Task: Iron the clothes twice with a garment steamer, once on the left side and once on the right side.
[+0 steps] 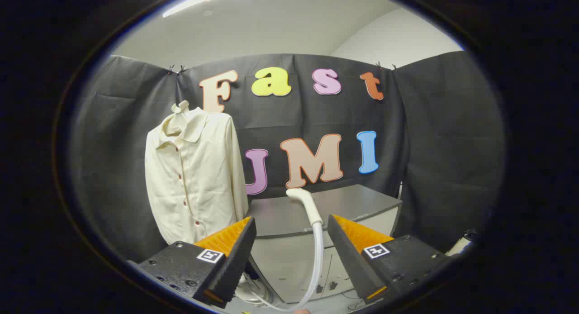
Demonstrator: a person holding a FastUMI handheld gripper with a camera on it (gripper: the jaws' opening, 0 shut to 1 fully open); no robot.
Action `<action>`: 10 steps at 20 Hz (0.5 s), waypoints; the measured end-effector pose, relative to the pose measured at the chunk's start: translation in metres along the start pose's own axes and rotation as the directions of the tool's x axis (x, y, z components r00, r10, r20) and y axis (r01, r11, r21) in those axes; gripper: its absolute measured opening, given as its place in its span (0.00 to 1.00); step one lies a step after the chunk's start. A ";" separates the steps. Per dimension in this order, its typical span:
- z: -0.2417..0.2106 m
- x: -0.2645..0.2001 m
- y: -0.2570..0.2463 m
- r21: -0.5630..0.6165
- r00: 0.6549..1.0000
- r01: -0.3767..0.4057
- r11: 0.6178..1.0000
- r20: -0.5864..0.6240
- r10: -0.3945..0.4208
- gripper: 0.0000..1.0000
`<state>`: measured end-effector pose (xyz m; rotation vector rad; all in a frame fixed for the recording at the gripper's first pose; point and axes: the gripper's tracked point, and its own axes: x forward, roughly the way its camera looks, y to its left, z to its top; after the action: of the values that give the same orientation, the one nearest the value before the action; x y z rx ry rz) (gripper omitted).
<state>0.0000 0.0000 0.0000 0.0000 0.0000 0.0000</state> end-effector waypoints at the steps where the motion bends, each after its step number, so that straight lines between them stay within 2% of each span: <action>1: 0.000 0.002 0.001 -0.001 1.000 -0.010 1.000 -0.001 0.010 0.97; 10: 0.004 0.034 0.001 -0.017 0.997 -0.080 0.997 -0.017 0.079 0.97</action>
<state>0.0335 0.0014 0.0042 -0.0178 0.0159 0.0795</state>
